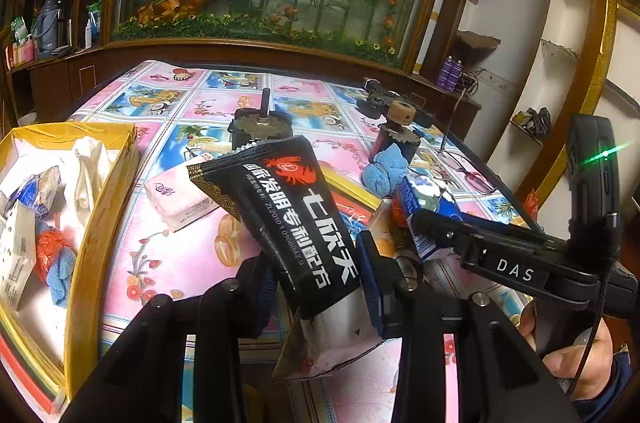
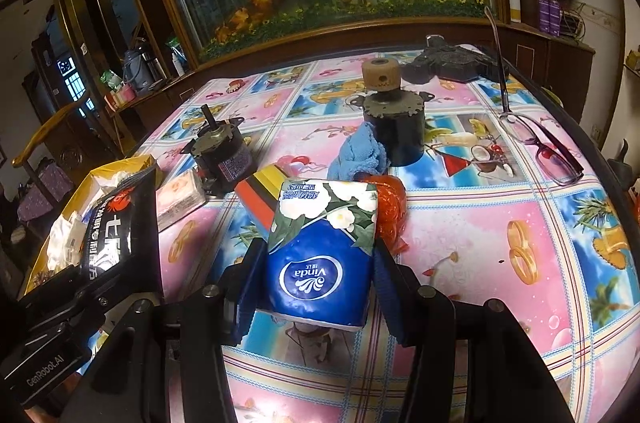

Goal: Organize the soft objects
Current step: 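Lift the black package with the left tool while the right tool lifts the Vinda pack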

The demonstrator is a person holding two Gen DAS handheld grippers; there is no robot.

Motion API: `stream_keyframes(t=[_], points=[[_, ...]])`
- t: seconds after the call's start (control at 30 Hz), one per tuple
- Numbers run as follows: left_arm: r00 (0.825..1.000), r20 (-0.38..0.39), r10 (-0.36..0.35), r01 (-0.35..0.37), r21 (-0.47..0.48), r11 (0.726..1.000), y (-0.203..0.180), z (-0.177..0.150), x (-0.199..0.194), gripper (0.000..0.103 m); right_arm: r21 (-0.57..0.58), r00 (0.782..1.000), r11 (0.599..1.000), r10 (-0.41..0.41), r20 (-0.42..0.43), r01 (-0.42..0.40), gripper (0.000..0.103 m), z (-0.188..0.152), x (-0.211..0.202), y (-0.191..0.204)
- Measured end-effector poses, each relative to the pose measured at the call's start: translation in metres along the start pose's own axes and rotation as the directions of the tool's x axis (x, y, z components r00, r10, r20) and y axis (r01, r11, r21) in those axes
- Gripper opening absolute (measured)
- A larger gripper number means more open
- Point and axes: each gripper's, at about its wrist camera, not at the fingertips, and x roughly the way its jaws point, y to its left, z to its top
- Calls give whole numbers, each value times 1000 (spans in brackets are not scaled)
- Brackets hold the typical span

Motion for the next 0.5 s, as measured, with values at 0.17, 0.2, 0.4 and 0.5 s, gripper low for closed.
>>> stream_keyframes(t=[0.17,0.2,0.4,0.5], points=[[1000,-12,13,-14,-16,1000,5,0,6,36,9,1000,1000,-3,1,3,56,-1,-4,1],[1000,-16,18,-18,-21,1000,7,0,7,36,14,1000,1000,-5,7,5,56,0,-6,0],[999,-38,20,-21,-33,999,9,1,14,36,31,1000,999,22,-7,-22,56,-1,-6,-1],[999,-30,26,-27,-17,1000,6,0,13,36,31,998,998,50,-30,-49,56,-3,-2,1]])
